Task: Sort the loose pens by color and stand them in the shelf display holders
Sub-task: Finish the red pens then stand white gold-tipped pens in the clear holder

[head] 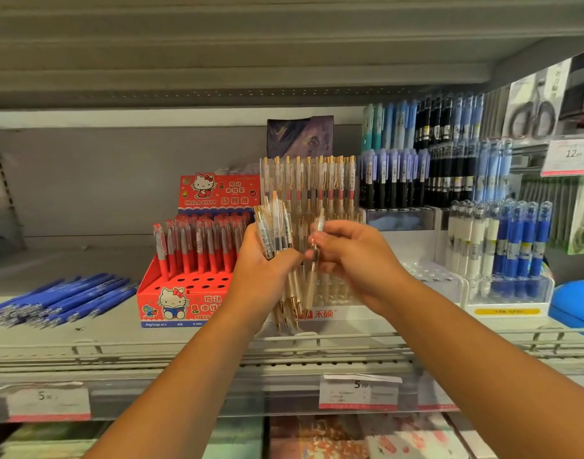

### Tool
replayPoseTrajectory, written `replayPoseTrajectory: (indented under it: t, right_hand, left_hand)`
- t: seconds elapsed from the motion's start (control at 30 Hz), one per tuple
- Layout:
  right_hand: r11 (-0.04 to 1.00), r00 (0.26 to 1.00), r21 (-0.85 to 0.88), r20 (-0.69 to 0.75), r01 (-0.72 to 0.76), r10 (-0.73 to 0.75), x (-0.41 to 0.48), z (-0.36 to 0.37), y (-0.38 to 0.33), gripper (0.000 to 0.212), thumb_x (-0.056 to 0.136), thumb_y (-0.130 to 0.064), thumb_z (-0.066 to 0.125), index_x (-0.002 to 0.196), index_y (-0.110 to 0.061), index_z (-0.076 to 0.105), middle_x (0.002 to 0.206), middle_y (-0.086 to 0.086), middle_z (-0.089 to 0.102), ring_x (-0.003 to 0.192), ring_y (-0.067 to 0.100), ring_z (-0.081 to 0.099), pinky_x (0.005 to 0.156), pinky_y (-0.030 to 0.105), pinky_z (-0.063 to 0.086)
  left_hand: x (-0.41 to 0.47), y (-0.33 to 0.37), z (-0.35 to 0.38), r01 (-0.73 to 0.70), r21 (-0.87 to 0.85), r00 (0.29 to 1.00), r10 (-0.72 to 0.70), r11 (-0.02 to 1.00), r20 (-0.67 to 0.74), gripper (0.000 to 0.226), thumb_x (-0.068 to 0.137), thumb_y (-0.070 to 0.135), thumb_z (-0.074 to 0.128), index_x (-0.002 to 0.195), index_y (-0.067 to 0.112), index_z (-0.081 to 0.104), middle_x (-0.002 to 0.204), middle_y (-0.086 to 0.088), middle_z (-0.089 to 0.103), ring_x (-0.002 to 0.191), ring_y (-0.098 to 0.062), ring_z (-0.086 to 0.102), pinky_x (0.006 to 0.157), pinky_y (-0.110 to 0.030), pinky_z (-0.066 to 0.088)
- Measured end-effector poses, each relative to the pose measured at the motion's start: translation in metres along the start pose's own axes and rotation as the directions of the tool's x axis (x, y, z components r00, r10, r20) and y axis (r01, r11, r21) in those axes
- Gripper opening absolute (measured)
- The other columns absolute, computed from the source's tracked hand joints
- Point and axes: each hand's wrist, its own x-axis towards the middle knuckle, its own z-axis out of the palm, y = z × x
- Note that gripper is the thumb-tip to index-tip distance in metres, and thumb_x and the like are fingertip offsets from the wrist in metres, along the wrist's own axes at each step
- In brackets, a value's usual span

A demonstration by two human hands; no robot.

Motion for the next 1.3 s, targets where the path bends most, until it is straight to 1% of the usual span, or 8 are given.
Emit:
replayPoseTrajectory:
  t: [0.1, 0.2, 0.4, 0.63, 0.8, 1.07, 1.23, 1.3]
  right_hand:
    - [0.997, 0.994, 0.009, -0.077, 0.082, -0.081, 0.003, -0.011, -0.007, 0.024, 0.089, -0.006, 0.067, 0.110, -0.016, 0.061, 0.087, 0.006, 0.074, 0.080, 0.021, 0.074, 0.064, 0.028, 0.058]
    - [0.957, 0.948, -0.180, -0.185, 0.228, -0.261, 0.007, -0.022, -0.013, 0.038, 0.089, -0.009, 0.070, 0.115, -0.029, 0.052, 0.091, 0.009, 0.070, 0.078, 0.016, 0.073, 0.060, 0.028, 0.059]
    - [0.812, 0.822, -0.478, -0.273, 0.334, -0.499, 0.020, -0.036, -0.015, 0.035, 0.085, -0.017, 0.076, 0.112, -0.025, 0.055, 0.088, -0.001, 0.062, 0.074, 0.017, 0.067, 0.052, 0.022, 0.057]
    - [0.709, 0.835, -0.638, -0.182, 0.302, -0.519, 0.022, -0.033, 0.003, 0.031, 0.082, -0.024, 0.079, 0.101, -0.027, 0.054, 0.083, -0.008, 0.063, 0.073, 0.014, 0.065, 0.065, 0.040, 0.060]
    - [0.644, 0.899, -0.733, -0.103, 0.221, -0.426, 0.023, -0.033, 0.012, 0.027, 0.082, -0.028, 0.078, 0.098, -0.022, 0.058, 0.082, -0.010, 0.060, 0.072, 0.012, 0.063, 0.062, 0.026, 0.056]
    - [0.632, 0.933, -0.761, -0.107, 0.145, -0.343, 0.023, -0.035, 0.012, 0.027, 0.084, -0.028, 0.076, 0.104, -0.023, 0.057, 0.084, -0.009, 0.060, 0.072, 0.011, 0.063, 0.058, 0.026, 0.054]
    - [0.468, 0.887, -0.874, -0.107, 0.132, -0.450, 0.017, -0.033, 0.009, 0.034, 0.088, -0.037, 0.070, 0.118, -0.024, 0.062, 0.097, -0.006, 0.056, 0.080, 0.009, 0.055, 0.068, 0.025, 0.042]
    - [0.483, 0.841, -0.856, -0.119, 0.183, -0.529, 0.013, -0.027, 0.004, 0.034, 0.092, -0.032, 0.065, 0.124, -0.022, 0.058, 0.101, -0.005, 0.052, 0.080, 0.006, 0.051, 0.069, 0.020, 0.040]
  left_hand:
    - [0.000, 0.001, -0.001, 0.005, 0.032, 0.999, -0.004, 0.999, -0.034, 0.046, 0.082, 0.009, 0.065, 0.115, 0.039, 0.055, 0.098, 0.015, 0.071, 0.088, -0.002, 0.068, 0.076, -0.027, 0.050]
    - [-0.002, 0.004, 0.000, 0.010, 0.073, 1.000, -0.009, 0.997, -0.016, 0.044, 0.083, 0.011, 0.065, 0.108, 0.046, 0.054, 0.096, 0.019, 0.069, 0.086, 0.000, 0.066, 0.074, -0.025, 0.048]
    - [-0.004, 0.006, 0.000, 0.012, 0.102, 1.000, -0.013, 0.995, 0.015, 0.043, 0.084, 0.011, 0.064, 0.102, 0.048, 0.053, 0.094, 0.021, 0.068, 0.084, 0.001, 0.065, 0.070, -0.021, 0.047]
    - [-0.004, 0.006, 0.001, 0.014, 0.094, 1.000, -0.015, 0.995, 0.009, 0.043, 0.084, 0.010, 0.066, 0.106, 0.046, 0.054, 0.096, 0.017, 0.069, 0.088, -0.002, 0.066, 0.077, -0.027, 0.050]
    - [-0.005, 0.006, 0.001, 0.011, 0.093, 1.000, -0.012, 0.996, 0.012, 0.042, 0.086, 0.011, 0.067, 0.106, 0.044, 0.053, 0.095, 0.022, 0.068, 0.085, 0.005, 0.065, 0.073, -0.023, 0.047]
    - [-0.005, 0.006, 0.002, -0.006, 0.074, 1.000, 0.004, 0.997, 0.023, 0.042, 0.085, 0.012, 0.068, 0.106, 0.046, 0.053, 0.096, 0.023, 0.069, 0.086, 0.005, 0.066, 0.073, -0.021, 0.047]
    - [-0.005, 0.005, 0.001, -0.018, 0.053, 0.999, 0.016, 0.998, 0.044, 0.043, 0.085, 0.014, 0.070, 0.109, 0.047, 0.054, 0.101, 0.021, 0.070, 0.092, 0.002, 0.067, 0.080, -0.027, 0.050]
    - [-0.006, 0.005, 0.001, -0.022, 0.043, 0.998, 0.019, 0.999, 0.066, 0.043, 0.087, 0.013, 0.070, 0.110, 0.046, 0.054, 0.102, 0.022, 0.070, 0.094, 0.003, 0.067, 0.077, -0.022, 0.051]
